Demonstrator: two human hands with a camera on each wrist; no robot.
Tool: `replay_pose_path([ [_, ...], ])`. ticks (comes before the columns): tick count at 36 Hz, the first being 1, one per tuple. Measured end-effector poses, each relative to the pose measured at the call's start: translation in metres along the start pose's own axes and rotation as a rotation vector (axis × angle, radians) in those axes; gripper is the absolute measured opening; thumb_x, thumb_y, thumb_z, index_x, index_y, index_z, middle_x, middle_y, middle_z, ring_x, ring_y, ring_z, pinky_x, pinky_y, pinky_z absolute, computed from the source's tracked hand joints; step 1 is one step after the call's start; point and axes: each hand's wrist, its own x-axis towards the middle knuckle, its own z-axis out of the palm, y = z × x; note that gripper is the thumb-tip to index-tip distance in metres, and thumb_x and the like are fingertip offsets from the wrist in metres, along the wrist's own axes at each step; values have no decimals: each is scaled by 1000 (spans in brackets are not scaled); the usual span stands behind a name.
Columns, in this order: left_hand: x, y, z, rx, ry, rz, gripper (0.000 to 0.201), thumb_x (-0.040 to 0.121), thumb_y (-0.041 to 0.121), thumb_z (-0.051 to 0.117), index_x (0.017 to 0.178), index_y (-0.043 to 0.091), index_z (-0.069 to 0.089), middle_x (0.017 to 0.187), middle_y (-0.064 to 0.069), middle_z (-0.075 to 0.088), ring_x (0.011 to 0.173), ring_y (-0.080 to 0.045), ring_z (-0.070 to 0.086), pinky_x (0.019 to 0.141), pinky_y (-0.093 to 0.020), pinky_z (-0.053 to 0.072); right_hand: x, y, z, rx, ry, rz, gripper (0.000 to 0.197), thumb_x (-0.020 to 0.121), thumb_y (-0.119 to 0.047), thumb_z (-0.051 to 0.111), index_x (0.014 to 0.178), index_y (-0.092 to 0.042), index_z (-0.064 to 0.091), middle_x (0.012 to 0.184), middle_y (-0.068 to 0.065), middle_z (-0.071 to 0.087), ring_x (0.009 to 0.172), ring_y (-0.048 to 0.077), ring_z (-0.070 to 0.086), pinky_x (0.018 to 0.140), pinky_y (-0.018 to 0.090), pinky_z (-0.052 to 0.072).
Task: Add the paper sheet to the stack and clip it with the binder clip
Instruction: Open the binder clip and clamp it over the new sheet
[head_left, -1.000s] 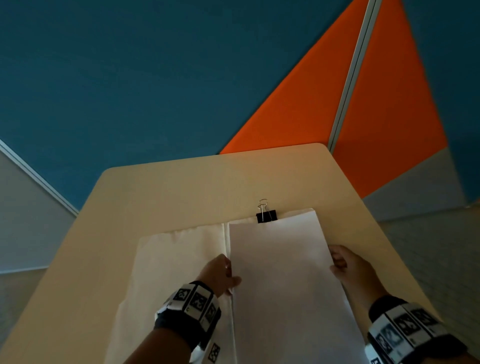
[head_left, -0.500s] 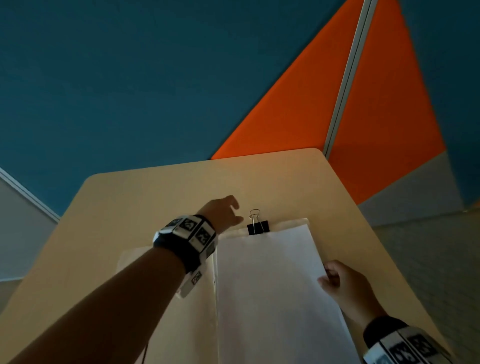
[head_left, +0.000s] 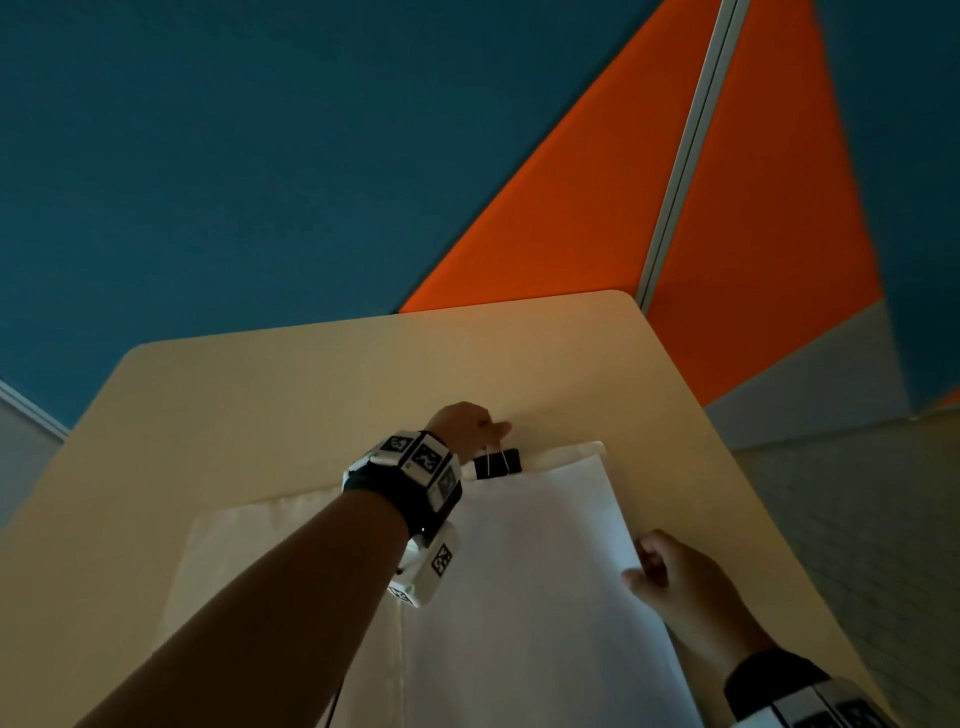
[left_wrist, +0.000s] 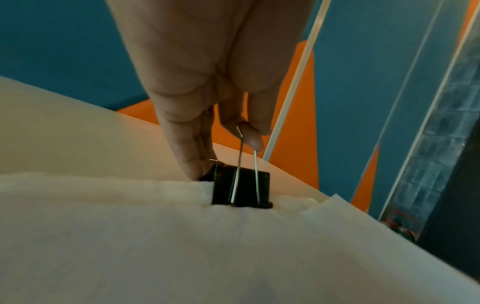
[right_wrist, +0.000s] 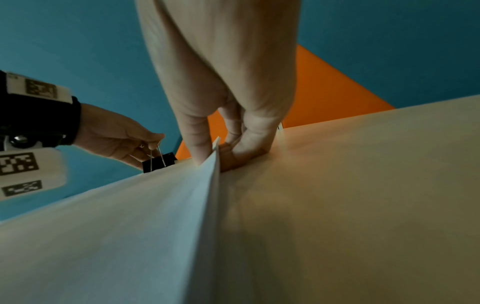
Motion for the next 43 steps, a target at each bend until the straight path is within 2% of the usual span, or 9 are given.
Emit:
replay_pose_path([
  [3, 5, -6, -1, -220, 36, -34, 23, 80, 29, 67, 79, 8, 56, 89, -19, 67, 87, -29, 61, 94, -39, 51, -1, 0, 0, -3, 6, -3, 14, 84, -26, 59, 89, -21, 47, 73, -10, 51, 78, 15, 54, 62, 23, 37],
  [5, 7, -10, -3, -309, 35, -60, 35, 75, 26, 72, 94, 0, 60, 96, -22, 67, 88, -28, 62, 100, -47, 49, -1, 0, 1, -13, 10, -5, 15, 84, -27, 59, 89, -21, 46, 72, -9, 50, 75, 15, 53, 61, 21, 36],
  [15, 26, -25, -4, -321, 14, -60, 49, 69, 40, 74, 88, -6, 73, 103, -27, 71, 102, -37, 66, 99, -44, 50, -1, 3, 1, 6, -15, -56, 28, 82, -27, 61, 67, -35, 39, 66, -11, 50, 64, 2, 48, 57, 13, 35],
  [20, 34, -28, -5, -258, 13, -31, 53, 71, 43, 71, 90, -6, 73, 100, -26, 73, 100, -38, 66, 98, -44, 51, 0, 3, -1, 10, -10, -46, 9, 82, -24, 61, 81, -21, 52, 75, -1, 59, 73, 12, 56, 60, 16, 37],
  [22, 37, -29, -4, -234, 21, -27, 53, 73, 44, 69, 90, -6, 73, 91, -22, 73, 86, -36, 68, 92, -34, 53, -1, 2, -1, 12, -19, -36, 11, 82, -23, 61, 83, -14, 56, 80, 6, 62, 77, 18, 58, 60, 20, 37],
  [25, 38, -26, -2, -159, 66, -25, 52, 77, 45, 65, 90, -5, 73, 69, -13, 62, 57, -20, 52, 61, -26, 43, 0, 2, -2, 5, -25, -21, 13, 82, -25, 61, 87, -14, 57, 85, 7, 65, 79, 17, 59, 63, 20, 39],
  [29, 38, -26, -1, -110, 108, -22, 44, 78, 45, 64, 81, 2, 74, 45, 2, 54, 48, -12, 44, 49, -23, 35, 2, 5, -1, 1, -40, -28, 11, 83, -27, 60, 89, -21, 54, 81, -4, 62, 77, 9, 57, 63, 17, 39],
  [32, 38, -28, -1, -125, 119, -14, 43, 78, 44, 64, 85, 3, 75, 44, 3, 54, 49, -11, 44, 49, -21, 35, 2, 5, -2, 21, -36, -33, 12, 83, -26, 61, 88, -25, 50, 76, -11, 56, 73, 3, 53, 62, 15, 36],
  [43, 40, -32, 2, -204, 133, -5, 44, 79, 40, 66, 90, -1, 75, 57, -2, 58, 53, -11, 48, 58, -23, 41, 6, -6, -10, 109, 23, -30, 15, 80, -14, 66, 81, -16, 51, 73, -2, 56, 70, 11, 54, 62, 19, 38],
])
